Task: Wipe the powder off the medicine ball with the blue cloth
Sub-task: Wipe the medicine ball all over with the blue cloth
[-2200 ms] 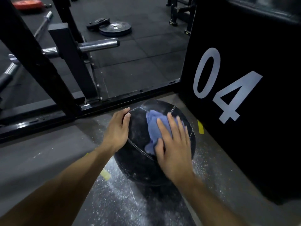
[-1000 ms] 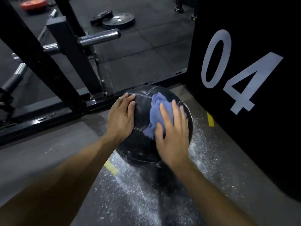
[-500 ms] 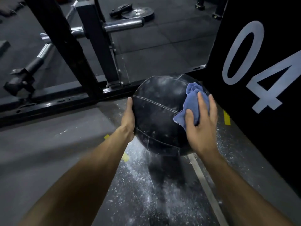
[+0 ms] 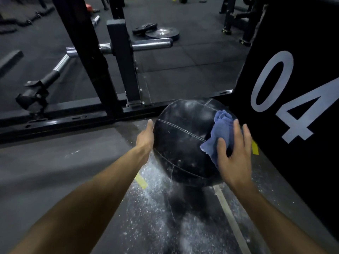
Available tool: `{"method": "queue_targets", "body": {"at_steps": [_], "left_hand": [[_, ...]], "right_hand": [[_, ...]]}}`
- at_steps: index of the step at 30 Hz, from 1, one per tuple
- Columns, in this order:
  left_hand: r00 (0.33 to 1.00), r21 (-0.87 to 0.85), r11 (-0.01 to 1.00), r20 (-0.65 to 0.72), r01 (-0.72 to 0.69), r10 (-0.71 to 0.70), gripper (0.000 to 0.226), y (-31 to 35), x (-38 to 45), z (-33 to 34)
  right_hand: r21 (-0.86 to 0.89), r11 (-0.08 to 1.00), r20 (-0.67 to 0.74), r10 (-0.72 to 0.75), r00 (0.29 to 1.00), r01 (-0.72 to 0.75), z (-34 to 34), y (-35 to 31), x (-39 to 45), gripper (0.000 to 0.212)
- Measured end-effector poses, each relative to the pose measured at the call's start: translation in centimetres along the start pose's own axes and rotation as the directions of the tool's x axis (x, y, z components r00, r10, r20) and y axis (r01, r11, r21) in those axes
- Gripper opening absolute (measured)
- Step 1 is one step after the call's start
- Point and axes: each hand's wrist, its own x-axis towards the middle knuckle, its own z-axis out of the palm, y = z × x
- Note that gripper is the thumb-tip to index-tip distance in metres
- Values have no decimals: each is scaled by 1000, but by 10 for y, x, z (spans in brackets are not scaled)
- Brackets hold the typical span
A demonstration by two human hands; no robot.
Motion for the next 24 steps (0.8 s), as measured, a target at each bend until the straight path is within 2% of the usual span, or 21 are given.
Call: {"method": "queue_targets", "body": {"at_steps": [4, 8, 12, 15, 19, 22, 24], "left_hand": [[999, -71, 997, 35, 38, -35, 91, 1, 52, 6], [983, -146, 989, 185, 38, -11, 79, -6, 66, 18], [961, -175, 981, 275, 81, -31, 84, -15, 68, 17], [958, -173, 979, 281, 105, -54, 85, -14, 47, 16], [972, -186, 972, 213, 144, -103, 80, -16, -2, 14], [978, -94, 985, 162, 148, -131, 77, -18, -42, 2], [985, -2, 988, 83, 154, -153, 75, -23, -65, -14]], "right_hand": [[67, 996, 3, 65, 998, -65, 0, 4, 4, 74], [118, 991, -16, 60, 998, -58, 1, 16, 5, 78], [117, 992, -18, 42, 999, -39, 3, 24, 8, 70], [72, 997, -26, -15, 1000, 17, -3, 32, 14, 64], [64, 997, 22, 35, 999, -36, -15, 31, 10, 59], [70, 996, 67, 56, 996, -61, -29, 20, 3, 64], [80, 991, 112, 95, 989, -105, -38, 18, 6, 59]]}}
